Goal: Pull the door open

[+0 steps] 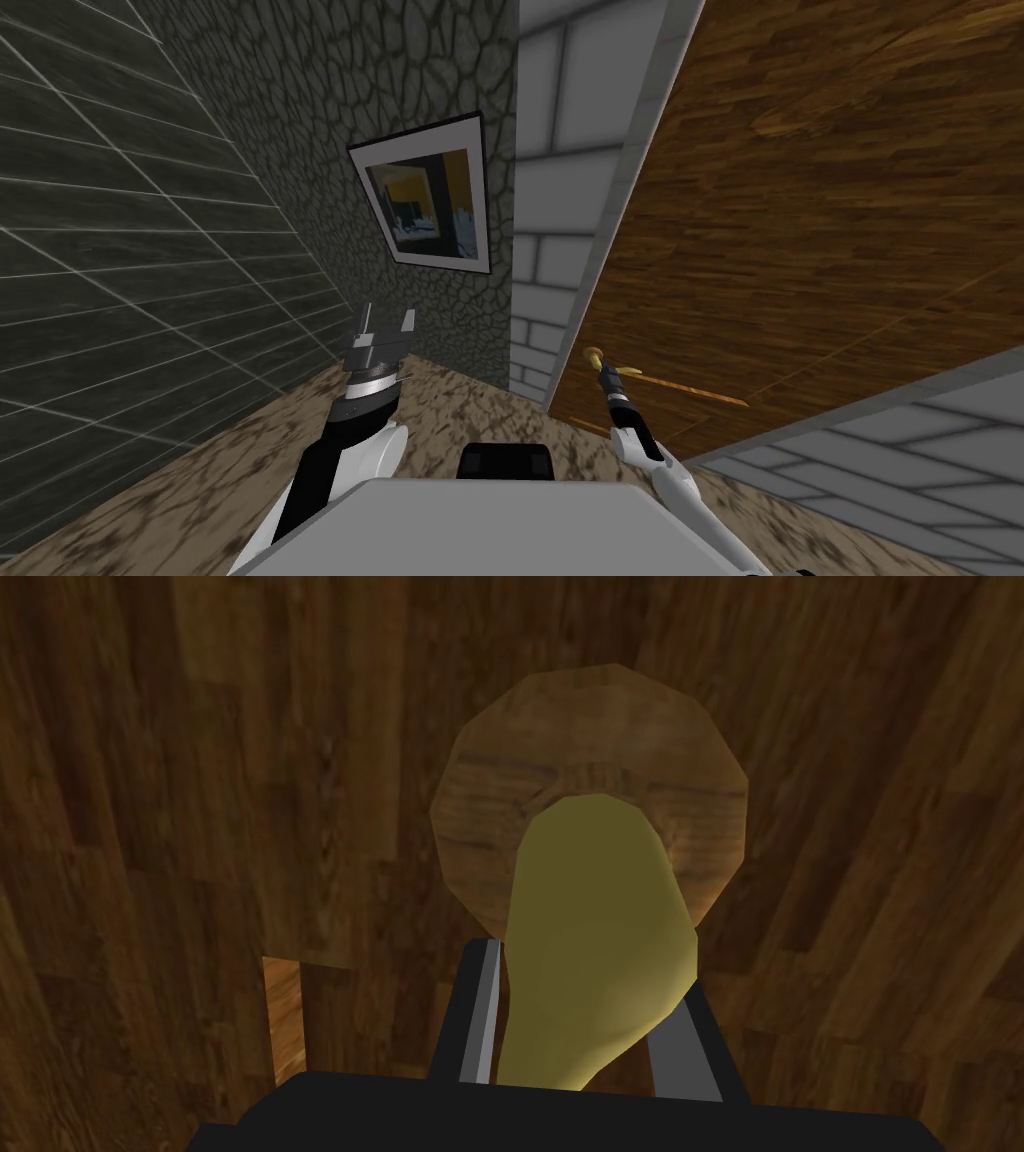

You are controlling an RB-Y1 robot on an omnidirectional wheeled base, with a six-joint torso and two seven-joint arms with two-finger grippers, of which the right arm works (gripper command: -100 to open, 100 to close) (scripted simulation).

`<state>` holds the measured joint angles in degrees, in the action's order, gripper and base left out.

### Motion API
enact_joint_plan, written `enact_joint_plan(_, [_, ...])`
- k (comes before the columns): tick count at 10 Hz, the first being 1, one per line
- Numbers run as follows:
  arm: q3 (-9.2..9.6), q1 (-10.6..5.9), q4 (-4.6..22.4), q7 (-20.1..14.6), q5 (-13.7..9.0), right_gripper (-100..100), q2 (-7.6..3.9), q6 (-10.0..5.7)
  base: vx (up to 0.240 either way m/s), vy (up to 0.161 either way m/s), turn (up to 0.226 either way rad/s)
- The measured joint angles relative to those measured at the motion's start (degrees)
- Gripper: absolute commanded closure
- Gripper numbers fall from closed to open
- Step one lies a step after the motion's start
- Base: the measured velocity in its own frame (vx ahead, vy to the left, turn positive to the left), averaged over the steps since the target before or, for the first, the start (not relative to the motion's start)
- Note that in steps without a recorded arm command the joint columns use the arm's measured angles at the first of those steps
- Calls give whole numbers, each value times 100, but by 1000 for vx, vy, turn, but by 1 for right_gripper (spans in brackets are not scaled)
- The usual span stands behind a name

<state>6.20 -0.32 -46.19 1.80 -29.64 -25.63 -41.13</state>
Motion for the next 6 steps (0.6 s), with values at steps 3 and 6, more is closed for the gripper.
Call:
enact_joint_plan(3, [165, 90, -74, -153, 17, 100, -129, -91, -205, -57, 131])
enact_joint_plan(6, [375, 258, -180, -331, 34, 100, -290, -174, -202, -55, 130])
